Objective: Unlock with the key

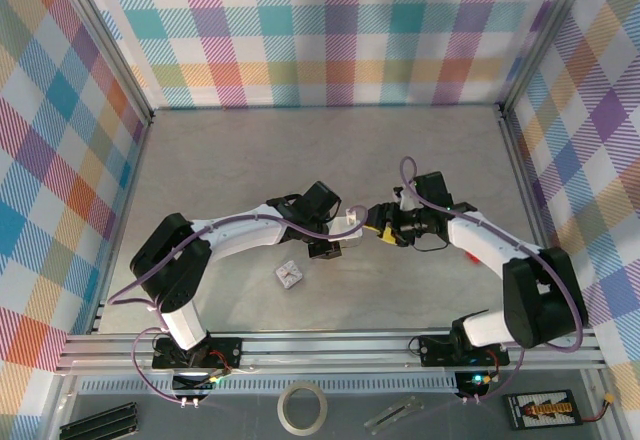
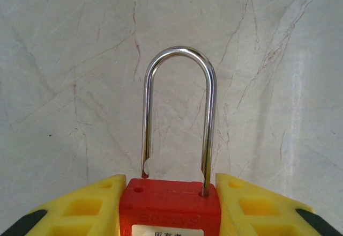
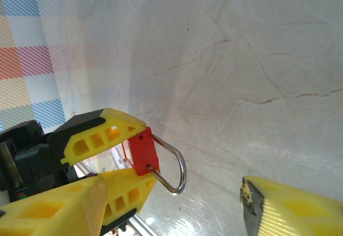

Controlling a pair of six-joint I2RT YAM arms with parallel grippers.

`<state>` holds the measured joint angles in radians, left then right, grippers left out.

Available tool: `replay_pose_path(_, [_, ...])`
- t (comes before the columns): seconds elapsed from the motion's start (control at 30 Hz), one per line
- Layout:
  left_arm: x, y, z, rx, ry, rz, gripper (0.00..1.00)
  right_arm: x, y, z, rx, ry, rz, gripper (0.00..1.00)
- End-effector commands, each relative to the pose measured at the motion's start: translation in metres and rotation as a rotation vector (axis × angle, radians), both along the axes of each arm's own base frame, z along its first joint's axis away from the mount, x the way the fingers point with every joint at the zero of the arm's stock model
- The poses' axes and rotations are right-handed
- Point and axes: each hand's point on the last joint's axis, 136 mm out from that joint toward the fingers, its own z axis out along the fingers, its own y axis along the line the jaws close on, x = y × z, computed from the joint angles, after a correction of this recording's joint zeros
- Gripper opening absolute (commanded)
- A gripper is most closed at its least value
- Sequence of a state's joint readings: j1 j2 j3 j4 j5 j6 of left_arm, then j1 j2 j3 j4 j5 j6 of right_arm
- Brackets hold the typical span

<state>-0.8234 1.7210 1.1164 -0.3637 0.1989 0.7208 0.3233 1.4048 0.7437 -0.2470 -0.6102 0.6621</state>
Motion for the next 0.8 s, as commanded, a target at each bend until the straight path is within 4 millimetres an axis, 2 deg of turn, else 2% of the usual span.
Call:
replay_pose_path(0.0, [-0.004,-0.01,0.026,-0.056,-0.043,-0.015,0.07,-0.001,0.015,0.003,0.044,-0.002,0.073,0.63])
replay_pose_path(0.23, [-0.009,-0.015,0.032,-0.028,-0.12,-0.047,0.05,-0.004,0.028,-0.008,0.039,0.019,0.124,0.6])
replay_pose_path(0.57, [-0.006,-0.017,0.047,-0.039,-0.211,-0.048,0.05,-0.014,0.029,-0.018,0.038,0.044,0.145,0.51])
replay_pose_path(0.77, [-0.011,-0.019,0.056,-0.049,-0.247,-0.07,0.04,-0.013,0.029,-0.023,0.022,0.065,0.144,0.52])
